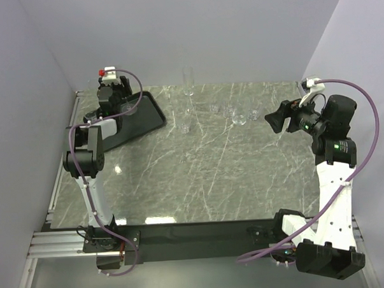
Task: Place the glasses into the tray
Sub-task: Place the glass into the tray
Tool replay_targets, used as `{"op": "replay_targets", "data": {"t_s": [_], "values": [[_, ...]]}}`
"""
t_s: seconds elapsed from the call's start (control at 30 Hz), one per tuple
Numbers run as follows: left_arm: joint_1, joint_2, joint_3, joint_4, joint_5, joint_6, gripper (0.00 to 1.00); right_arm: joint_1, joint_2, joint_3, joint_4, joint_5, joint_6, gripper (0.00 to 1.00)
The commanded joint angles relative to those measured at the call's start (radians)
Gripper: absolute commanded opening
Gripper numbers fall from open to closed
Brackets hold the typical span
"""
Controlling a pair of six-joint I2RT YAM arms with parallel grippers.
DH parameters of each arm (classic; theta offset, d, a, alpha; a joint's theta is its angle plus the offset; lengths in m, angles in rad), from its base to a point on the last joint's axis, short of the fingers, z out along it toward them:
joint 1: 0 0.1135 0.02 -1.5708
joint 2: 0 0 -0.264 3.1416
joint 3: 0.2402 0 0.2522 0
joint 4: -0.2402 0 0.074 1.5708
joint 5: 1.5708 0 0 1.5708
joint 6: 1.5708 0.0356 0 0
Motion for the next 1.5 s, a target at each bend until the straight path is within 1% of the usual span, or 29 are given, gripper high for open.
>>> {"op": "replay_targets", "data": {"t_s": [0.0,0.43,0.73,1.23,1.4,1.43,1.47], "values": [[0.004,-0.008,0.052,0.114,0.017,0.019,0.26,-0.008,0.003,0.033,0.014,-0.02,-0.004,0.84],[0.013,0.012,0.058,0.113,0.018,0.027,0.27,-0.018,0.003,0.03,0.011,-0.03,-0.005,0.84],[0.017,0.023,0.057,0.108,0.018,0.025,0.3,-0.024,0.003,0.032,0.014,-0.044,-0.002,0.84],[0.017,0.009,0.024,0.12,0.02,0.022,0.4,-0.033,-0.005,0.027,0.016,-0.05,-0.002,0.84],[0.017,0.0,0.012,0.12,0.024,0.016,0.47,-0.034,-0.008,0.023,0.019,-0.05,-0.004,0.84],[0.017,-0.003,0.011,0.12,0.027,0.016,0.5,-0.034,-0.008,0.023,0.019,-0.052,-0.002,0.84],[0.017,-0.003,0.009,0.12,0.029,0.015,0.51,-0.036,-0.01,0.023,0.019,-0.053,-0.001,0.84]]}}
